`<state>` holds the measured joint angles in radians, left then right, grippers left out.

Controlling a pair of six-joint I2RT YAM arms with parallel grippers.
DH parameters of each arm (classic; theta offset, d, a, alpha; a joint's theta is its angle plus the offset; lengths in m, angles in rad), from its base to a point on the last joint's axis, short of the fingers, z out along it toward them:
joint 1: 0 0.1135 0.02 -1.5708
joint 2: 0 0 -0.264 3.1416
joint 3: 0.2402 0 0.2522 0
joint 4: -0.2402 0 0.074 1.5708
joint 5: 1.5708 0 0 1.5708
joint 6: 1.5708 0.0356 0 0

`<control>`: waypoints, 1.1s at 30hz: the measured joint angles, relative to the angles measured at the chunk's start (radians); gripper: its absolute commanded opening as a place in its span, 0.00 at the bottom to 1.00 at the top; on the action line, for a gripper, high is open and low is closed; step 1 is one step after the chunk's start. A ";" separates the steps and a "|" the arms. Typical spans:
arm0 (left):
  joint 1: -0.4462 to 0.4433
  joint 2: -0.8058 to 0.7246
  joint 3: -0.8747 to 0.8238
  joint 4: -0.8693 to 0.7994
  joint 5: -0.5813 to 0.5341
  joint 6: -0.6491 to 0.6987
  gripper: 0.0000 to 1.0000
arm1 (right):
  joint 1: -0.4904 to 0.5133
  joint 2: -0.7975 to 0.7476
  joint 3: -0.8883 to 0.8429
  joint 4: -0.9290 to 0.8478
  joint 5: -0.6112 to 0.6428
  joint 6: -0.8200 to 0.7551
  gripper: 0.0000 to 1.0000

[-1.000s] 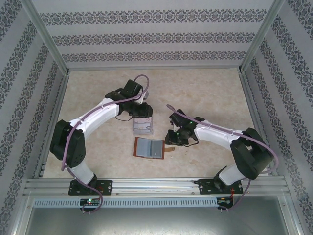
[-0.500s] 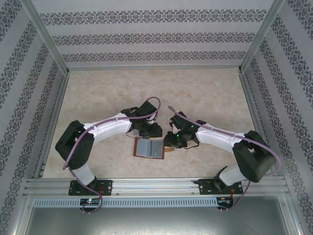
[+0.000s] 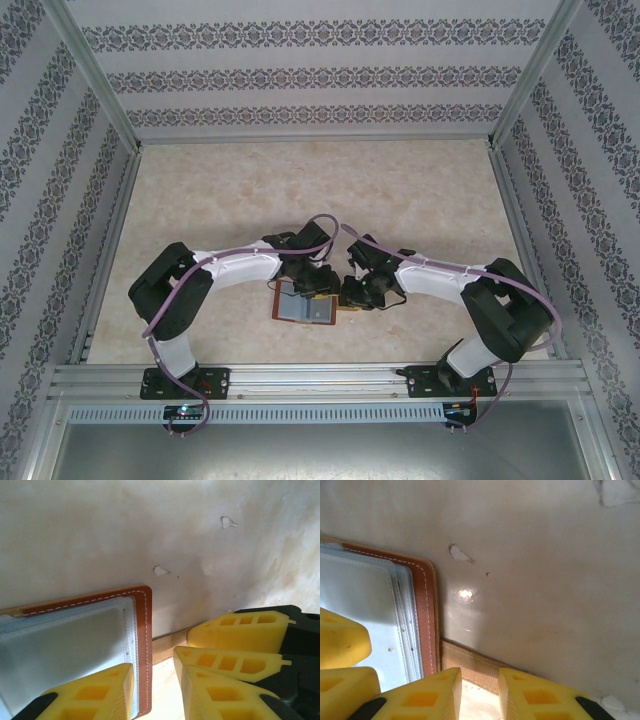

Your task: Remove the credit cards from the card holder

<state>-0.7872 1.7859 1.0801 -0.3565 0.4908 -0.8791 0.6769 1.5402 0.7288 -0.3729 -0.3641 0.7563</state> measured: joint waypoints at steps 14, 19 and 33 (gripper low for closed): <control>0.002 0.003 -0.062 0.065 0.030 -0.023 0.37 | 0.000 0.000 0.000 -0.012 0.007 0.000 0.29; 0.002 0.005 -0.064 0.052 0.032 -0.008 0.38 | 0.000 0.000 0.002 -0.014 0.007 0.000 0.29; -0.037 0.069 0.153 -0.397 -0.249 0.142 0.43 | 0.000 0.000 0.003 -0.014 0.007 0.000 0.30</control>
<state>-0.8246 1.8545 1.2335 -0.7536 0.2417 -0.7372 0.6769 1.5398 0.7319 -0.3870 -0.3573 0.7559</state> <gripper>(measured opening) 0.418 0.297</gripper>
